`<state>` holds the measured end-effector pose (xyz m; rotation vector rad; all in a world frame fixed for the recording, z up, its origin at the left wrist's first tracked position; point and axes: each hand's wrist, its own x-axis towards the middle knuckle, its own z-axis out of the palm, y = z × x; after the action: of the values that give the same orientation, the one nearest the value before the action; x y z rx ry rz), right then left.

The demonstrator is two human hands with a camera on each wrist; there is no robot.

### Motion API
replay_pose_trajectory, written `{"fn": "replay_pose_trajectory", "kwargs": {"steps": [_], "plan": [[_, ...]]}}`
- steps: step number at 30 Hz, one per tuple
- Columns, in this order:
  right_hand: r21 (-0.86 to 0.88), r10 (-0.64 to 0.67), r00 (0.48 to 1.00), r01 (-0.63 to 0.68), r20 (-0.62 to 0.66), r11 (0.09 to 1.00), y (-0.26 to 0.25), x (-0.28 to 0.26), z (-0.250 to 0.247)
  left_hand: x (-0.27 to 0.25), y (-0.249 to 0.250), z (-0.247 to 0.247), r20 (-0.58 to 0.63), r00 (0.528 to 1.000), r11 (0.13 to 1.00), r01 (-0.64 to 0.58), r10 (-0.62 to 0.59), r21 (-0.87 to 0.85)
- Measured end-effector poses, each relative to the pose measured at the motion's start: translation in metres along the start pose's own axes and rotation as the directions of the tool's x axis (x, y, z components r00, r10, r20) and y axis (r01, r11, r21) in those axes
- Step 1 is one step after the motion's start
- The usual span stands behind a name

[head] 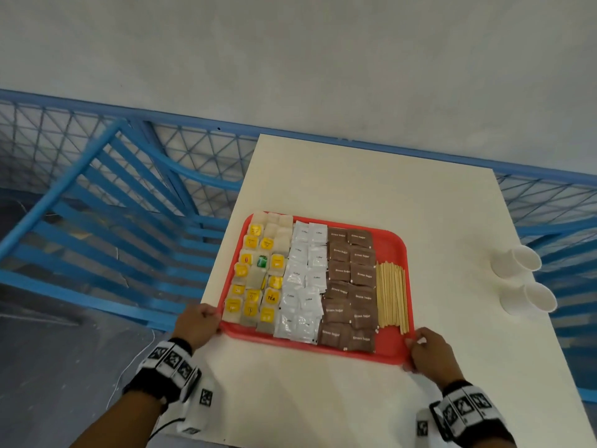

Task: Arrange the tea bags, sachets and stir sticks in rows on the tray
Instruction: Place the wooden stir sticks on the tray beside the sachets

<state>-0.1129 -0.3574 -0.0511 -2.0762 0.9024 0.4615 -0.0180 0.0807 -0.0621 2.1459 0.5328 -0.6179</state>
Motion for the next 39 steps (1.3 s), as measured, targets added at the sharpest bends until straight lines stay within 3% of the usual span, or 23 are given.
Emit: {"fn": "replay_pose_trajectory", "kwargs": {"steps": [3, 11, 23, 27, 29, 31, 33, 35, 37, 39], "plan": [[0.094, 0.043, 0.999, -0.04, -0.029, 0.995, -0.01, 0.014, 0.002, 0.015, 0.016, 0.0, -0.019, 1.0, 1.0, -0.011, 0.012, 0.009], [0.11, 0.057, 0.997, -0.05, -0.058, 0.993, -0.022, 0.026, 0.006, 0.035, 0.023, -0.008, -0.009, 1.0, 1.0, 0.009, -0.009, 0.021], [0.152, 0.029, 0.999, -0.031, 0.015, 0.988, -0.019, 0.028, 0.0, 0.037, 0.02, -0.001, -0.005, 0.996, 0.996, 0.084, -0.084, -0.004], [0.177, 0.009, 0.999, -0.017, 0.044, 0.984, -0.016, 0.021, -0.026, 0.029, 0.015, -0.008, 0.005, 0.992, 0.991, 0.129, -0.13, 0.033], [0.083, -0.059, 0.99, 0.07, -0.131, 0.994, -0.011, 0.023, -0.06, 0.039, 0.006, -0.013, -0.104, 0.994, 0.991, 0.04, -0.026, 0.128], [-0.001, -0.107, 0.921, 0.115, -0.376, 0.993, -0.004, 0.029, -0.103, 0.054, 0.008, -0.018, -0.214, 0.971, 0.968, -0.053, 0.107, 0.244], [-0.043, -0.107, 0.817, 0.101, -0.567, 0.994, 0.009, 0.042, -0.144, 0.029, 0.066, -0.001, -0.211, 0.947, 0.942, -0.179, 0.244, 0.284], [-0.068, -0.079, 0.765, 0.046, -0.639, 0.997, 0.024, 0.062, -0.174, -0.023, 0.155, 0.033, -0.126, 0.915, 0.896, -0.335, 0.383, 0.29], [-0.111, -0.011, 0.805, -0.069, -0.593, 0.991, 0.037, 0.083, -0.192, -0.04, 0.207, 0.076, 0.002, 0.846, 0.779, -0.493, 0.534, 0.387], [-0.185, 0.043, 0.871, -0.152, -0.49, 0.971, 0.049, 0.1, -0.199, -0.055, 0.255, 0.128, 0.134, 0.775, 0.701, -0.62, 0.618, 0.352]]}}
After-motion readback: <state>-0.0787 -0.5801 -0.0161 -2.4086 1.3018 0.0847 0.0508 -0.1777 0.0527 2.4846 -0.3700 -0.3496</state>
